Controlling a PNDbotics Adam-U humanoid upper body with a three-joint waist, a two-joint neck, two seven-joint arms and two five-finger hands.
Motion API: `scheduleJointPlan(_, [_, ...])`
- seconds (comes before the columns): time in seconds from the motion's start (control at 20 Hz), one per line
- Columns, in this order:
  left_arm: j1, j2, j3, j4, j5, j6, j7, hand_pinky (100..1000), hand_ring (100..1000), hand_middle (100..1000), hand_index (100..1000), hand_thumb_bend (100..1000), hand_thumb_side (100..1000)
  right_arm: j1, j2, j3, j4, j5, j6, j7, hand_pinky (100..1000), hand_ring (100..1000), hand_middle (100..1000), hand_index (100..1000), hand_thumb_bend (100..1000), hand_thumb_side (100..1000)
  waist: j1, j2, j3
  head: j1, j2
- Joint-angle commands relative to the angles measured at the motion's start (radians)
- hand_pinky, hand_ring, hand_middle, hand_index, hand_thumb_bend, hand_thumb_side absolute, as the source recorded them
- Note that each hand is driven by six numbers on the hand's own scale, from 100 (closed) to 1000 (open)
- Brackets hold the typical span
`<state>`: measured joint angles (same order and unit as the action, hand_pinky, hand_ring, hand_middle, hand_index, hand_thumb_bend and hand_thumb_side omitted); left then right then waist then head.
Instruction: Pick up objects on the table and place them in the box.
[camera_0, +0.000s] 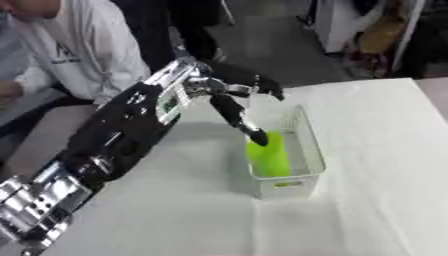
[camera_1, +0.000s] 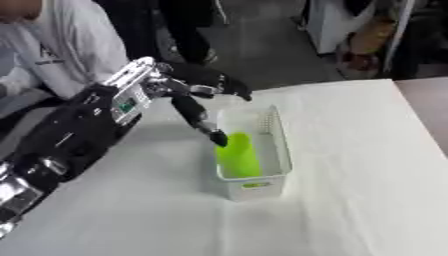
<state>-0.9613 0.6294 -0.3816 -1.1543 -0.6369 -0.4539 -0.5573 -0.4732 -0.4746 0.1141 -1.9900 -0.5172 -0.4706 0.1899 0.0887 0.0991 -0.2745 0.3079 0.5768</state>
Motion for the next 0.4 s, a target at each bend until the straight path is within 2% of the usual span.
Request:
scheduleJointPlan(0.05, [-0.016, 0.021, 0.021, -0.026, 0.022, -0.006, 0.051, 1000, 1000, 1000, 1000, 825, 1000, -0.016, -0.012, -0.010, -0.010, -0.001, -0.001, -0.003, 307, 455, 538, 670, 157, 620, -0.005, -0.015, 0.002, -0.001, -0.004])
scheduleJointPlan(0.15, [-0.007, 0.027, 0.023, -0.045, 0.040, -0.019, 0.096, 1000, 1000, 1000, 1000, 759, 1000, -0.015, -0.014, -0.010, -0.010, 0.000, -0.002, -0.004, 307, 455, 538, 669, 153, 623, -0.004, -0.015, 0.003, -0.005, -0.003])
scheduleJointPlan(0.2, [0.002, 0.028, 0.026, -0.060, 0.053, -0.027, 0.121, 1000, 1000, 1000, 1000, 658, 1000, -0.014, -0.014, -0.011, -0.010, 0.001, -0.002, -0.004, 307, 455, 538, 669, 156, 620, -0.004, -0.015, 0.005, -0.010, -0.009])
scheduleJointPlan(0.25, [0.015, 0.031, 0.029, -0.080, 0.069, -0.033, 0.150, 1000, 1000, 1000, 1000, 597, 1000, -0.013, -0.015, -0.011, -0.010, 0.002, -0.003, -0.005, 307, 455, 538, 669, 156, 620, -0.004, -0.014, 0.007, -0.016, -0.018])
scheduleJointPlan(0.3, [0.031, 0.033, 0.034, -0.104, 0.089, -0.037, 0.185, 1000, 1000, 1000, 1000, 509, 1000, -0.012, -0.016, -0.012, -0.010, 0.004, -0.003, -0.005, 307, 455, 538, 669, 156, 620, -0.005, -0.014, 0.009, -0.031, -0.043])
scheduleJointPlan(0.35, [0.049, 0.037, 0.037, -0.129, 0.112, -0.036, 0.221, 1000, 1000, 1000, 1000, 533, 1000, -0.012, -0.016, -0.012, -0.010, 0.005, -0.004, -0.006, 307, 455, 538, 669, 156, 620, -0.005, -0.013, 0.010, -0.044, -0.065])
scheduleJointPlan(0.4, [0.076, 0.032, 0.051, -0.158, 0.151, -0.027, 0.275, 875, 968, 1000, 992, 331, 967, -0.010, -0.016, -0.014, -0.010, 0.007, -0.005, -0.007, 307, 456, 538, 669, 155, 621, -0.007, -0.012, 0.013, -0.077, -0.123])
